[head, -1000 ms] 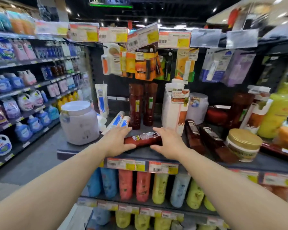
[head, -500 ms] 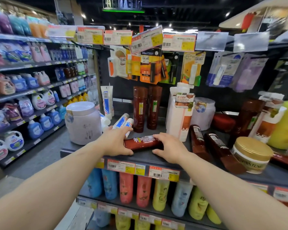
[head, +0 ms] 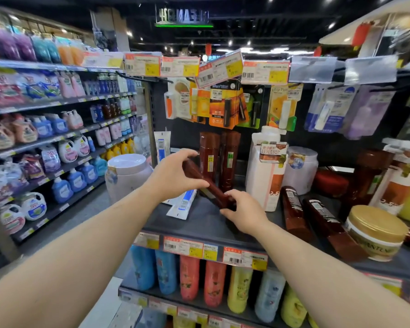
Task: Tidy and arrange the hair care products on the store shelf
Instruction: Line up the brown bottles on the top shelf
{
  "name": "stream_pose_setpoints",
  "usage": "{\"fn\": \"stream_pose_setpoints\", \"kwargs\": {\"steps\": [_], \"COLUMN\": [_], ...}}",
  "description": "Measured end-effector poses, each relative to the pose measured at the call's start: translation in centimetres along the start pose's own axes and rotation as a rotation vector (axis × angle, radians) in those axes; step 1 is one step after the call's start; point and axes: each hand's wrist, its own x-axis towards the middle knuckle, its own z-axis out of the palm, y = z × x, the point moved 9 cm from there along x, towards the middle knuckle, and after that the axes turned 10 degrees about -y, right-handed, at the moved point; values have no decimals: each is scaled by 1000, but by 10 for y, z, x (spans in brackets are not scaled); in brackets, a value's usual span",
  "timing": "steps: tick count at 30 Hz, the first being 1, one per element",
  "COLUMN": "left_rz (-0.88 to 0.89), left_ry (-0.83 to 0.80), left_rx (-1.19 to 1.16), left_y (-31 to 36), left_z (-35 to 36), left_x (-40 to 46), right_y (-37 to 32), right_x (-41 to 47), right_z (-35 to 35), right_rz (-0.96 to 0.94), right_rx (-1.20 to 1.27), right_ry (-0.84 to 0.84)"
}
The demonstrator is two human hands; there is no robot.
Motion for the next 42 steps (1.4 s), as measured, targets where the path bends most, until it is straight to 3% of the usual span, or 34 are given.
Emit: {"fn": "stream_pose_setpoints", "kwargs": {"steps": [4, 6, 12, 18, 25, 42], "left_rz": [-39, -103, -209, -107, -132, -254], "left_ry": [43, 4, -221, -309, -244, -151], "left_rx": [-499, -607, -528, -524, -388, -367], "left_y": [-21, -31, -50, -46, -59, -93], "left_z": [7, 21, 85, 111, 94, 86], "left_x": [10, 12, 3, 10, 13, 24], "right_y": [-1, -1, 0, 3, 0, -6], "right_x": [2, 1, -8, -4, 18, 57], "right_z": [5, 6, 9, 10, 16, 36], "right_rz": [4, 0, 3, 31, 85, 50], "right_rx": [194, 260, 314, 263, 353, 395], "right_ry": [-49, -58, -104, -82, 33, 18]}}
